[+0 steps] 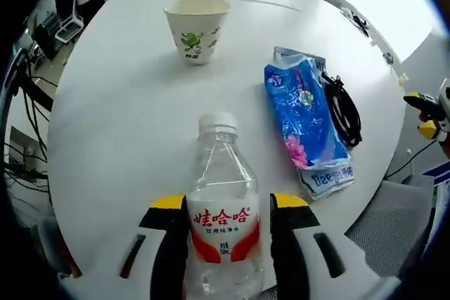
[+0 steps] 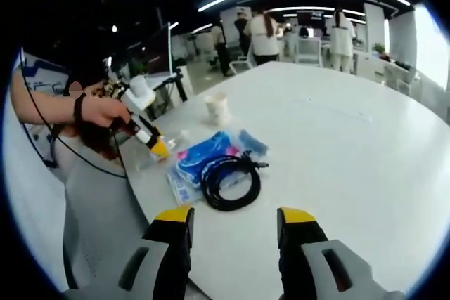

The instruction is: Arrange the tabletop items into an orderly group along one side of the table until the central work area is clear of visible clutter.

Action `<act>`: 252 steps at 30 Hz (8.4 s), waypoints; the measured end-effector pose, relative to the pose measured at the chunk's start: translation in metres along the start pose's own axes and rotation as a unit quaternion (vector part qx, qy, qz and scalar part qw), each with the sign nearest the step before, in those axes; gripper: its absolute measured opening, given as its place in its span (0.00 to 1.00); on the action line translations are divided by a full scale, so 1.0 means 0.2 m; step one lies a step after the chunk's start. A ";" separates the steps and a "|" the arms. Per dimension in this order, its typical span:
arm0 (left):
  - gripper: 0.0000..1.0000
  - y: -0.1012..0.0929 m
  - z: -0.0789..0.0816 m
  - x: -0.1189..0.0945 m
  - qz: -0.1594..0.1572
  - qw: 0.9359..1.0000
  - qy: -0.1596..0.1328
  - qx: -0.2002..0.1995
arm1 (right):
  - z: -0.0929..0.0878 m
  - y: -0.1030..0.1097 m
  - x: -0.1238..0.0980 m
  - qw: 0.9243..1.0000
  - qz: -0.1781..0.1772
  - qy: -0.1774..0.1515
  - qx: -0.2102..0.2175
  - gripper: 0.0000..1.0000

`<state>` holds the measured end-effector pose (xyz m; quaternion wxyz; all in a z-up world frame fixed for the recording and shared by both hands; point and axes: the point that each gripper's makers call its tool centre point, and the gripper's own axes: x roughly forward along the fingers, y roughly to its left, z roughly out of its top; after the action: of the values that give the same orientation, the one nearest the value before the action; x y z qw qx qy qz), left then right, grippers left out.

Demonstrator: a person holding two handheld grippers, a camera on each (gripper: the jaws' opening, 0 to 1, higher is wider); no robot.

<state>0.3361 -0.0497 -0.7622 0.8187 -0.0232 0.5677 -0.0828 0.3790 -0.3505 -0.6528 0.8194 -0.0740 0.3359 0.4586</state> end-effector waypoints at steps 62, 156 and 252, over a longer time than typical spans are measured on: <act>0.37 0.19 0.08 -0.42 0.037 0.985 -0.157 -0.056 | 0.10 -0.04 0.03 1.000 -0.005 -0.011 -0.007 0.47; 0.37 0.41 0.57 -0.22 0.100 0.957 -0.245 -0.116 | 0.01 -0.09 -0.03 0.998 -0.034 -0.013 0.050 0.46; 0.38 -0.06 0.32 -0.24 0.042 0.948 -0.259 -0.179 | -0.03 0.02 0.11 0.994 -0.001 -0.031 0.103 0.46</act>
<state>0.3790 -0.0574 -0.6934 0.9226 -0.1658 0.3424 0.0637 0.3808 -0.3366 -0.6706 0.8330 0.0251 0.3560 0.4228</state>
